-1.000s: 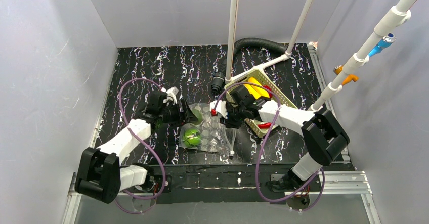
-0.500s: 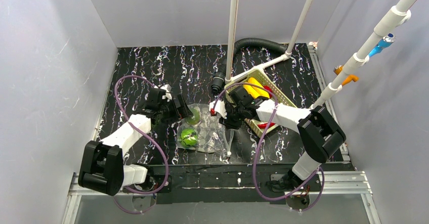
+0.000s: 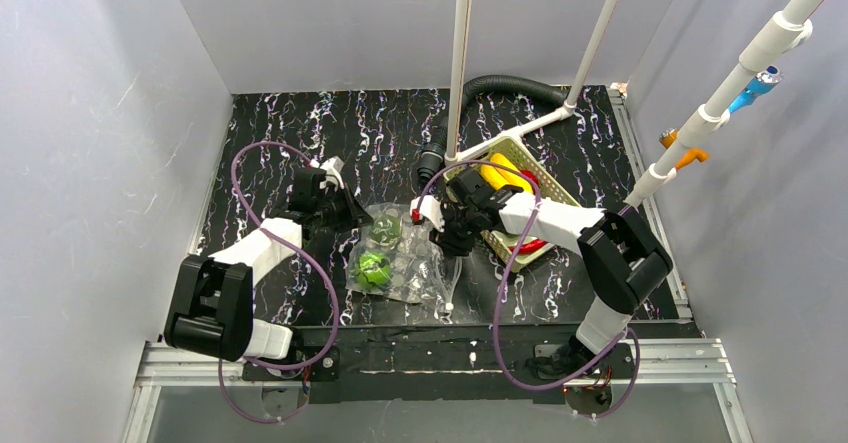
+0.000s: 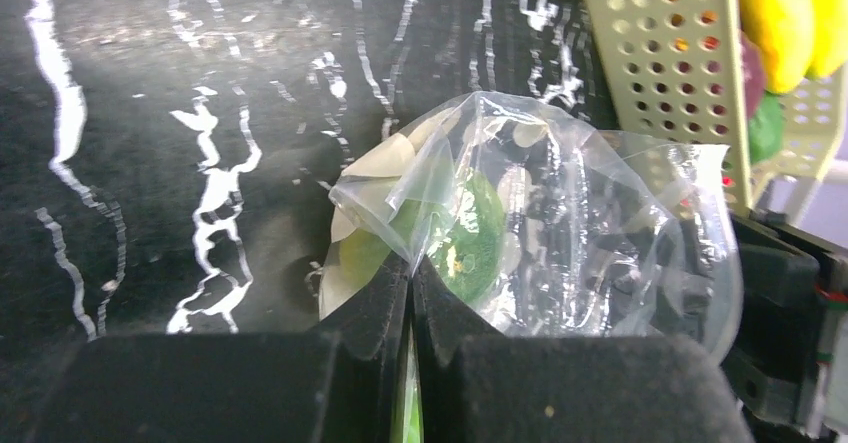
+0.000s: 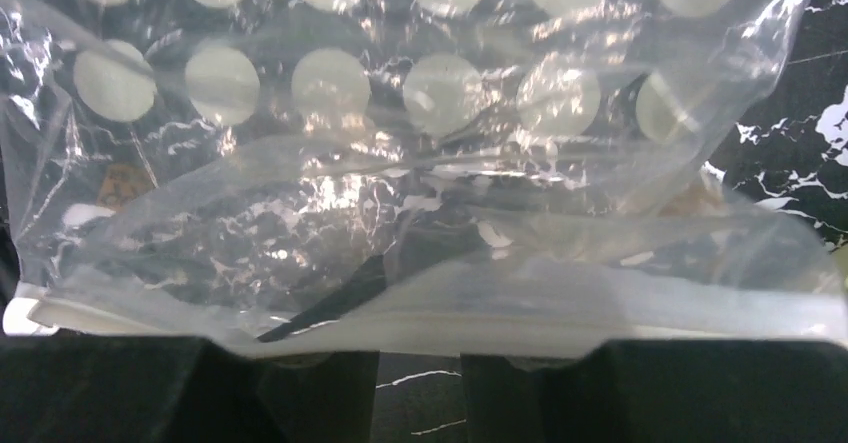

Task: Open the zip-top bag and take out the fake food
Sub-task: Pick up the fake fruit from the zipper food storage bag.

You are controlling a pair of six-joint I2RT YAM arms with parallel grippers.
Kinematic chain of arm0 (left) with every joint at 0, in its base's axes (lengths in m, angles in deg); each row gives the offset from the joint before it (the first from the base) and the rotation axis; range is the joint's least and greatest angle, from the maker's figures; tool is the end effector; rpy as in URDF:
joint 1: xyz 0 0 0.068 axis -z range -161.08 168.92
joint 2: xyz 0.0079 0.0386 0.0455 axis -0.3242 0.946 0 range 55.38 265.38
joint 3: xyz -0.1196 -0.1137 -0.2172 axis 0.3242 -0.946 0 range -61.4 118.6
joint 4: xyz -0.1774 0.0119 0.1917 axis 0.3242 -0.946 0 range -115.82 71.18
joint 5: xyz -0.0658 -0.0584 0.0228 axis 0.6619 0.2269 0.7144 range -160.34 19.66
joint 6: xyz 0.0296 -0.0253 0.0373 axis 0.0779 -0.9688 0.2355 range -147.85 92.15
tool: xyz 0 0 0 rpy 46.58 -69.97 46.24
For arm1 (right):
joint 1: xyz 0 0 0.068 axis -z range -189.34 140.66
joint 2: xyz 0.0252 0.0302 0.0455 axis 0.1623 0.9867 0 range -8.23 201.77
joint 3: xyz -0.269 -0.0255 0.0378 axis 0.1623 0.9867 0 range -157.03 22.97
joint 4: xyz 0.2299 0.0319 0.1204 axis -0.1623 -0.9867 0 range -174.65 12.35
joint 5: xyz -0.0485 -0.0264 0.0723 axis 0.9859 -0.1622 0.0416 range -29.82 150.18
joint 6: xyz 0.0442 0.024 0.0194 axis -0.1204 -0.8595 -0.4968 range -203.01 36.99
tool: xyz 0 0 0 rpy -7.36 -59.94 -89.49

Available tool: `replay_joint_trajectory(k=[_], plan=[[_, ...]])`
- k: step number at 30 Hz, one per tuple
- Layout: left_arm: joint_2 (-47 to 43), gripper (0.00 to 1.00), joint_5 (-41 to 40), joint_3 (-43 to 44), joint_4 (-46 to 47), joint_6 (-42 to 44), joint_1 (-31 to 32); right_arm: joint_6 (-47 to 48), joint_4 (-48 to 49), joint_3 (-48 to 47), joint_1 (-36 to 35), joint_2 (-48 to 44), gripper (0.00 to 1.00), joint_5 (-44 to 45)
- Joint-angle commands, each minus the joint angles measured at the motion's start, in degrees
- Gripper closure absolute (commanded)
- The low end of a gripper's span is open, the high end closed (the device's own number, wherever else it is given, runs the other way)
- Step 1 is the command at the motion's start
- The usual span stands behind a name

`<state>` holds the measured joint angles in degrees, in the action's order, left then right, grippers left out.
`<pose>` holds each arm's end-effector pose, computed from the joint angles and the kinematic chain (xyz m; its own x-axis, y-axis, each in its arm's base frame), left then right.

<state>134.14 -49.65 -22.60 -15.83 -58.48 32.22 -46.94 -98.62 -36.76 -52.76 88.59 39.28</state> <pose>0.2702 -0.0768 0.1965 -0.7532 -0.3116 -0.5793 0.1235 0.7980 -0.5898 0.2381 0.2427 0.1847 -0.0394 -0.7946 -0.6058 -0.9927 0.1001 -0.0667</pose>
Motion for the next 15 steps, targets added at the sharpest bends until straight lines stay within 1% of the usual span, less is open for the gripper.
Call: replay_joint_trajectory(k=[1, 6, 8, 13, 15], plan=[[-0.3, 1.0, 11.8, -1.8, 4.2, -1.2, -0.2, -3.9, -1.1, -3.4, -0.1, 1.1, 0.61, -3.9], [-0.8, 1.0, 20.8, -4.8, 12.7, -7.4, -0.2, -6.3, -0.4, -3.9, 0.1, 1.8, 0.59, -4.5], [-1.3, 1.0, 22.8, -6.1, 15.4, -10.2, -0.3, -7.0, -0.1, -4.0, 0.4, 2.0, 0.57, -4.7], [-4.8, 1.0, 24.4, -9.7, 21.1, -15.0, -0.2, -7.8, 0.1, -3.9, 1.4, 1.9, 0.53, -5.6], [-6.7, 1.0, 22.5, -10.9, 20.9, -15.5, -0.4, -8.0, 0.1, -3.9, 1.7, 1.8, 0.51, -6.0]])
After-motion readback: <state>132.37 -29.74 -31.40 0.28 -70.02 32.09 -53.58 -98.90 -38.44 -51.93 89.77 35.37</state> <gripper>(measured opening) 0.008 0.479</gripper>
